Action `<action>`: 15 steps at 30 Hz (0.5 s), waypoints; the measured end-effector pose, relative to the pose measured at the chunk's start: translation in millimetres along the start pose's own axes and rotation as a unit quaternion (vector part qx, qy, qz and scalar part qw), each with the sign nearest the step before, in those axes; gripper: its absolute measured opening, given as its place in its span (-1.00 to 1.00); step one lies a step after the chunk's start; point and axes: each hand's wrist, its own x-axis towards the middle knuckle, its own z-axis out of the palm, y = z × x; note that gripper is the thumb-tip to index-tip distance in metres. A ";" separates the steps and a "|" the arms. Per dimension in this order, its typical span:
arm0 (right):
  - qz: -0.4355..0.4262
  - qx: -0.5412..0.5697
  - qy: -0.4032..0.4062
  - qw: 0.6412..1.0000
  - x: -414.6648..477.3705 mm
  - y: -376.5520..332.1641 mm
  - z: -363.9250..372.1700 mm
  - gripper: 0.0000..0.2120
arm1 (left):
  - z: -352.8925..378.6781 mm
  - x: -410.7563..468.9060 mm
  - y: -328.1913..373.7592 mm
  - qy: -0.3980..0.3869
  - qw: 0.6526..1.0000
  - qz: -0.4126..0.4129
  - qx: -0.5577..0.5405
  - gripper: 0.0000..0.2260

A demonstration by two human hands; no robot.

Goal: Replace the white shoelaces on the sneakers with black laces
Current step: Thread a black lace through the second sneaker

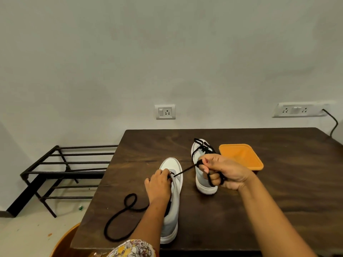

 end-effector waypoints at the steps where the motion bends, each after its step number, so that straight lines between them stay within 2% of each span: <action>1: 0.004 0.020 -0.001 1.000 1.2 1.5 2.6 -0.63 | -2.0 0.2 -1.0 -0.007 1.000 -0.004 -0.016 -0.88; 3: 0.023 0.032 0.042 0.998 3.8 -1.3 6.8 -0.70 | -6.0 0.2 -4.3 -0.012 0.997 -0.035 -0.065 -0.90; 5: 0.046 -0.070 0.142 0.986 8.0 -5.9 2.1 -0.70 | -7.4 -2.2 -8.6 -0.029 0.989 -0.075 -0.126 -0.90; 7: 0.041 -0.221 0.254 0.941 11.5 -13.2 -3.3 -0.65 | -7.4 -6.6 -12.4 -0.044 0.981 -0.074 -0.173 -0.94; 9: -0.008 -0.255 0.322 0.912 13.6 -18.4 -3.5 -0.69 | -8.4 -11.2 -16.6 -0.035 0.975 -0.068 -0.208 -0.93; 12: -0.079 -0.155 0.309 0.935 18.5 -22.4 6.1 -0.76 | -9.0 -12.2 -20.7 0.005 0.968 -0.071 -0.241 -0.91; 14: -0.080 -0.183 0.270 0.942 23.5 -21.0 14.7 -0.73 | -16.2 -12.6 -16.0 0.028 0.948 -0.085 -0.307 -0.97; 15: -0.072 -0.214 0.248 0.942 25.7 -19.8 20.0 -0.69 | -23.4 -12.5 -10.5 0.024 0.925 -0.097 -0.366 -0.96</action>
